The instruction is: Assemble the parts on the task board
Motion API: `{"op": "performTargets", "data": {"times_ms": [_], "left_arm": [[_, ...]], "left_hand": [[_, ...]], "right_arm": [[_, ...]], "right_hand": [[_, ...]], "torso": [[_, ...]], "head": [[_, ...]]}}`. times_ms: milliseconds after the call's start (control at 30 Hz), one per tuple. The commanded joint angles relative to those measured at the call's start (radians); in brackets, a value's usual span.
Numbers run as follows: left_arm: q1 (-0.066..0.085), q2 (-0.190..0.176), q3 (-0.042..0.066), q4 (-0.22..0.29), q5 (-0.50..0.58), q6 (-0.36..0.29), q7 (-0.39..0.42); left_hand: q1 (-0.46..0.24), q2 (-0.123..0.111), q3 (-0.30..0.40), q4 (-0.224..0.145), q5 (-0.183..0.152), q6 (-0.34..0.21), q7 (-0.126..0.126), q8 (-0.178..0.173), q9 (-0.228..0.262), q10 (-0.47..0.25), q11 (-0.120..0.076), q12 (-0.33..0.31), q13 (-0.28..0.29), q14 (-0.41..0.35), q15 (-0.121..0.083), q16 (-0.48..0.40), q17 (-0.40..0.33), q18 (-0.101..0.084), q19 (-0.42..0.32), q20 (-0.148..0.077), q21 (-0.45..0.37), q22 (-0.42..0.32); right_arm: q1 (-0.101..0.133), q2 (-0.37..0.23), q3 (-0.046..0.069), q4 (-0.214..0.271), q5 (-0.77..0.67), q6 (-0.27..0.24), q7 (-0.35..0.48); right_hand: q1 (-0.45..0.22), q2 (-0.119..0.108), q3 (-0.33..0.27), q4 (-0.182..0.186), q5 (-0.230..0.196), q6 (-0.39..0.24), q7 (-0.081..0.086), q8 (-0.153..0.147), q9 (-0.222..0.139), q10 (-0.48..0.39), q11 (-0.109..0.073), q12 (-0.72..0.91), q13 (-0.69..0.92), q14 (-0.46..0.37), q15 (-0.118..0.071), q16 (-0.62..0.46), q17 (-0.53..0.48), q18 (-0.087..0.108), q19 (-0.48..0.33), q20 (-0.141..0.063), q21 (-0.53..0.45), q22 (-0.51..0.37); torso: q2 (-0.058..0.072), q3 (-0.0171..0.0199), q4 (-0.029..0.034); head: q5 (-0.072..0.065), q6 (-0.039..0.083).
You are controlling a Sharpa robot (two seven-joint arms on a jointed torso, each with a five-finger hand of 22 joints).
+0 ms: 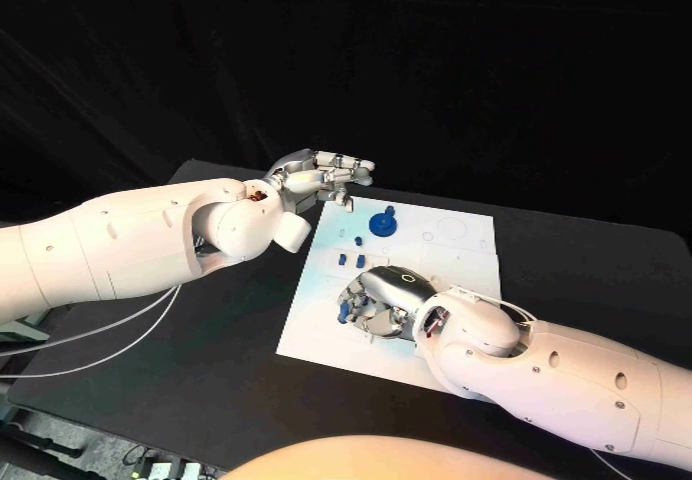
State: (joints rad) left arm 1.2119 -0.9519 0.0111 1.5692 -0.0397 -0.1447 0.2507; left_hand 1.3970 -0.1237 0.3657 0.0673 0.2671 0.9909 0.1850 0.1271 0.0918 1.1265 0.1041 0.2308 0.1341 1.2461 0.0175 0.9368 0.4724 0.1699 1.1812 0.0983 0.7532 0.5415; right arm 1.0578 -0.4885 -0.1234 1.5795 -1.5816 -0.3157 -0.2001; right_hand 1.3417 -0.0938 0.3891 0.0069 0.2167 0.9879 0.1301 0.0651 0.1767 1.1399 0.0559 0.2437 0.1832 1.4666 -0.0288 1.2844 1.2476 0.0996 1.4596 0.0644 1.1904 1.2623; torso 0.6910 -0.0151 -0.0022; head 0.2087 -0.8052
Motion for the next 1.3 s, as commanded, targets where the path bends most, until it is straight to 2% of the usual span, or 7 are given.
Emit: {"op": "performTargets", "data": {"times_ms": [33,367,533,833,1000,1133,1300], "left_arm": [[0.001,0.002,0.0,0.001,-0.007,0.023,0.001],[0.001,0.001,0.0,-0.001,-0.009,0.023,0.0],[0.001,0.0,0.0,-0.002,-0.014,0.022,0.001],[0.001,0.003,0.0,-0.005,-0.015,0.022,0.002],[0.001,-0.002,-0.005,0.001,-0.016,0.02,0.006],[0.001,-0.007,-0.012,0.007,-0.016,0.018,0.009],[0.0,-0.009,-0.017,0.014,-0.016,0.017,0.012]], "left_hand": [[-0.008,0.005,-0.004,0.0,-0.005,-0.004,-0.001,0.003,-0.001,-0.006,-0.001,0.003,0.001,-0.004,0.0,0.001,-0.001,0.014,0.005,0.001,-0.006,-0.001],[-0.009,0.005,-0.005,0.0,-0.005,-0.005,0.0,0.003,-0.001,-0.007,0.0,0.003,0.001,-0.005,0.0,0.001,-0.001,0.014,0.005,0.001,-0.007,-0.001],[-0.009,0.005,-0.005,0.0,-0.005,-0.006,0.0,0.004,-0.001,-0.008,0.0,0.003,0.001,-0.005,0.0,0.001,-0.002,0.014,0.004,0.001,-0.007,-0.002],[-0.009,0.005,-0.005,0.0,-0.005,-0.006,0.0,0.004,-0.001,-0.008,0.0,0.003,0.001,-0.005,0.0,0.001,-0.002,0.014,0.004,0.001,-0.007,-0.002],[-0.01,0.006,-0.006,0.0,-0.005,-0.006,0.0,0.004,-0.001,-0.008,0.0,0.004,0.001,-0.006,0.0,0.0,-0.002,0.014,0.004,0.002,-0.008,-0.002],[-0.01,0.006,-0.006,0.0,-0.005,-0.006,0.0,0.004,-0.001,-0.008,0.0,0.004,0.001,-0.006,0.0,0.0,-0.002,0.014,0.004,0.002,-0.008,-0.002],[-0.01,0.006,-0.006,0.0,-0.005,-0.006,0.0,0.004,-0.001,-0.009,0.0,0.004,0.001,-0.006,0.0,0.0,-0.002,0.014,0.004,0.002,-0.008,-0.002]], "right_arm": [[-0.002,-0.003,0.0,0.003,-0.018,-0.027,-0.008],[-0.003,-0.043,0.001,0.06,-0.013,-0.112,0.002],[0.007,-0.09,0.011,0.124,0.013,-0.155,0.018],[0.079,-0.261,0.024,0.219,0.293,-0.153,0.063],[0.119,-0.417,0.024,0.27,0.479,-0.092,0.02],[0.126,-0.517,0.019,0.312,0.502,-0.086,-0.023],[0.121,-0.6,0.01,0.355,0.417,-0.077,-0.098]], "right_hand": [[-0.002,-0.011,-0.003,0.003,-0.004,-0.016,-0.002,-0.006,-0.004,0.005,-0.005,-0.001,0.002,0.048,-0.002,0.004,0.001,-0.015,0.0,0.005,0.002,0.002],[-0.018,-0.05,-0.023,0.017,-0.01,-0.192,-0.035,-0.006,-0.051,0.009,-0.013,-0.003,0.011,0.049,-0.009,0.013,0.008,-0.012,-0.007,-0.001,-0.014,-0.005],[-0.022,-0.068,-0.102,0.044,-0.004,-0.485,-0.077,-0.018,-0.112,0.009,-0.013,-0.006,0.015,0.043,-0.008,-0.001,-0.01,-0.008,-0.015,-0.001,-0.034,-0.016],[-0.039,-0.009,-0.127,0.104,-0.008,-0.046,0.021,0.125,-0.046,0.064,0.011,0.032,0.043,0.044,0.009,0.001,-0.009,-0.014,-0.007,0.007,-0.023,-0.003],[-0.133,-0.033,-0.227,0.169,0.057,0.016,-0.016,0.186,-0.017,0.135,-0.017,0.2,0.171,0.053,-0.014,0.033,0.023,-0.02,0.009,-0.004,0.023,0.034],[-0.171,-0.006,-0.333,0.22,0.017,0.03,-0.039,0.262,0.044,0.25,-0.045,0.927,0.923,0.078,-0.051,0.152,0.153,-0.05,0.048,-0.014,0.147,0.132],[-0.145,0.004,-0.408,0.228,0.026,0.01,-0.048,0.315,0.107,0.29,-0.049,1.136,1.16,0.087,-0.04,0.21,0.22,-0.061,0.065,-0.028,0.215,0.186]], "torso": [[0.0,0.0004,-0.0007],[0.001,0.001,0.0],[0.0,-0.0008,-0.0019],[-0.002,-0.0019,-0.0006],[-0.009,-0.0052,-0.0082],[-0.013,-0.0037,-0.0161],[-0.018,-0.005,-0.0254]], "head": [[0.0,0.001],[-0.004,0.009],[-0.01,0.011],[-0.044,0.034],[-0.081,0.042],[-0.127,0.043],[-0.177,0.042]]}}
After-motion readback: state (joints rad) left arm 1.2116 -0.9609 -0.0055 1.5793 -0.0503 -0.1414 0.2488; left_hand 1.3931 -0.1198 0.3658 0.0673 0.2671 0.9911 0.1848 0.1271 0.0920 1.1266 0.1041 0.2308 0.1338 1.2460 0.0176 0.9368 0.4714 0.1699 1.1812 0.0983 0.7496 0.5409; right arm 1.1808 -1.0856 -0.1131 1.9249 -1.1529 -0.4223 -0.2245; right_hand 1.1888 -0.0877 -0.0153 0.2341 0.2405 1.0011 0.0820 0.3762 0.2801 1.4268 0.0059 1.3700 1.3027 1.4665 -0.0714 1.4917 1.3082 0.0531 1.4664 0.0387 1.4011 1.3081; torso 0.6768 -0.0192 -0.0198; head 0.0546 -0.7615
